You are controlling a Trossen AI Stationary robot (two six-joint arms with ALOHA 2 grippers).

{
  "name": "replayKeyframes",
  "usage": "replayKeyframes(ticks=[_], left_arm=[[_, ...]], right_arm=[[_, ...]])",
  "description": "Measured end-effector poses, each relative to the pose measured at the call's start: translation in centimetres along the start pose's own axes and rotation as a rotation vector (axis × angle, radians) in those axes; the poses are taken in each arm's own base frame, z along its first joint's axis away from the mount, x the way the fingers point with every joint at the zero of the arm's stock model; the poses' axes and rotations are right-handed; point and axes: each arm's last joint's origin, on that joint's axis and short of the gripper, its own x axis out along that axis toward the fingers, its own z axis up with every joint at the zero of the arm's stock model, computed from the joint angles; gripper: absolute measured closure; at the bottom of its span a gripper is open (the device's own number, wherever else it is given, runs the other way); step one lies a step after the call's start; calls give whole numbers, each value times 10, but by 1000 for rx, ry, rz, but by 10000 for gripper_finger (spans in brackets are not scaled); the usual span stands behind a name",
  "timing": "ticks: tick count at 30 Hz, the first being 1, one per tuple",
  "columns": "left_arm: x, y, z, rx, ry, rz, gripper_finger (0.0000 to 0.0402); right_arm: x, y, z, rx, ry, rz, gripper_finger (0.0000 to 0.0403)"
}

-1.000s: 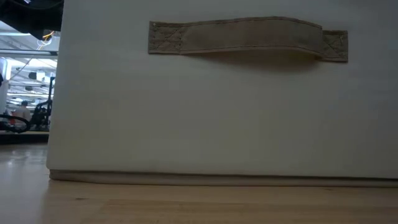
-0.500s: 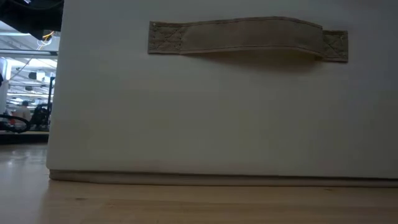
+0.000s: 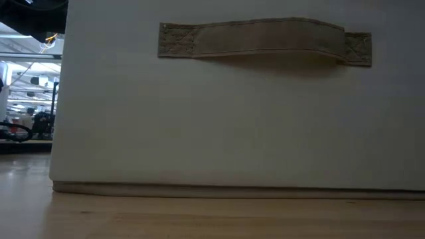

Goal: Sort clothes
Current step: Put the blue shirt into the bottom laundry organizer

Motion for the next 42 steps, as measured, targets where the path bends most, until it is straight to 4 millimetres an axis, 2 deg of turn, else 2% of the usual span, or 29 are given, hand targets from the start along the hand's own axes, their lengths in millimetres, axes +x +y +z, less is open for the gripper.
replayKeyframes(ticks=[5, 9, 14, 17, 21, 25, 27, 30, 32, 34, 37, 40, 42], left_arm=[[0, 0, -1, 1, 5, 0, 263], [0, 0, -1, 1, 6, 0, 263], [0, 0, 0, 0, 2, 0, 263], [0, 0, 0, 0, 2, 0, 263], [0, 0, 0, -1, -1, 0, 263], [0, 0, 0, -4, -4, 0, 263], [0, 0, 0, -6, -4, 0, 263], [0, 0, 0, -8, -4, 0, 263], [0, 0, 0, -9, -5, 0, 263], [0, 0, 1, -9, -6, 0, 263], [0, 0, 1, -9, -8, 0, 263], [0, 0, 1, -9, -6, 0, 263], [0, 0, 1, -9, -6, 0, 263]], right_arm=[[18, 34, 6, -81, 21, 115, 159], [32, 66, 8, -163, 48, 117, 159], [72, 96, -1, -243, 110, 47, 159], [103, 104, -14, -279, 156, -41, 159], [141, 105, -32, -307, 181, -143, 159], [166, 103, -46, -307, 204, -154, 159], [170, 102, -49, -298, 217, -154, 159], [162, 107, -45, -279, 208, -147, 159], [144, 115, -36, -275, 187, -145, 159], [114, 126, -24, -265, 135, -141, 159], [68, 143, -21, -235, 90, -122, 159], [25, 157, -30, -168, 61, -128, 159], [-6, 164, -44, -108, 51, -171, 159]])
